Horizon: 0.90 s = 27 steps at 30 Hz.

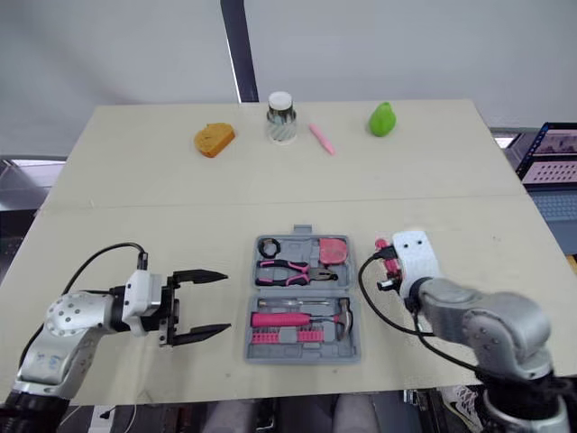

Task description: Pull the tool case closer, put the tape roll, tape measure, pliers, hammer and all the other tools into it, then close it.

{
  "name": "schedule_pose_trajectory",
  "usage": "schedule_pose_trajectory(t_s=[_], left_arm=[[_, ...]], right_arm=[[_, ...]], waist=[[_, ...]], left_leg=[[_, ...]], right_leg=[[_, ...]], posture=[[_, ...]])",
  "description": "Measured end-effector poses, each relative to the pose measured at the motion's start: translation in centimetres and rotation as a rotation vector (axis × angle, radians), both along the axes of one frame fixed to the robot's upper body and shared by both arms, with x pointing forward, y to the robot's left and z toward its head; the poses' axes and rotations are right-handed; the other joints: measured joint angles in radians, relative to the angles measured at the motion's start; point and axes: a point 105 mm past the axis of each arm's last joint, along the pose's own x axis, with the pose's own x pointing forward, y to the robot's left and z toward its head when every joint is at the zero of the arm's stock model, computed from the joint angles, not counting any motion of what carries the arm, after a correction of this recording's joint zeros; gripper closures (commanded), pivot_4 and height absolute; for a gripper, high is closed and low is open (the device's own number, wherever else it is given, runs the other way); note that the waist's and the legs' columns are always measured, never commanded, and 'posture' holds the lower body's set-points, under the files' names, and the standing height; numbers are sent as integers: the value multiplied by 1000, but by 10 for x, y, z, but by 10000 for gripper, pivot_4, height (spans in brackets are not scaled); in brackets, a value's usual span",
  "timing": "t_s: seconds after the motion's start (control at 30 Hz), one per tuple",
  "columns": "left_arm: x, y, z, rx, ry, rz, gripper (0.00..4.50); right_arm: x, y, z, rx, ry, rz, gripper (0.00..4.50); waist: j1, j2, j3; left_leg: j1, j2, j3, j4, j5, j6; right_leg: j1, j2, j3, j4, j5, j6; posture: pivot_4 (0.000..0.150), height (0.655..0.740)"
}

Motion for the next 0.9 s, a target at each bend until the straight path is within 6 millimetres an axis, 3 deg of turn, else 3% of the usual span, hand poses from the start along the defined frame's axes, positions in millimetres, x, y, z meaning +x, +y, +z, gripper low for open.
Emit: schedule_pose_trajectory(t_s=[0.2, 0.4, 0.67, 0.9], left_arm=[[0, 1, -2, 4, 16, -24, 0], [-8, 4, -3, 13, 39, -55, 0], [-25, 7, -5, 23, 66, -54, 0], [-40, 8, -7, 45, 92, -54, 0]], right_arm=[[-23, 41, 19, -27, 117, 413, 40823], [-49, 78, 19, -43, 242, 741, 40823], [-57, 112, 6, -65, 309, 928, 40823], [-62, 123, -11, -105, 384, 1002, 40823]], waist=[[0, 0, 0], [-1, 0, 0], [-2, 0, 0], [-3, 0, 0]], left_leg=[[0, 0, -1, 0, 0, 0], [0, 0, -1, 0, 0, 0], [0, 0, -1, 1, 0, 0], [0, 0, -2, 1, 0, 0]], right_leg=[[0, -1, 0, 0, 0, 0], [1, -1, -1, 0, 0, 0], [1, -2, -1, 0, 0, 0], [1, -2, -1, 0, 0, 0]], posture=[[1500, 6950], [1500, 6950], [1500, 6950], [1500, 6950]])
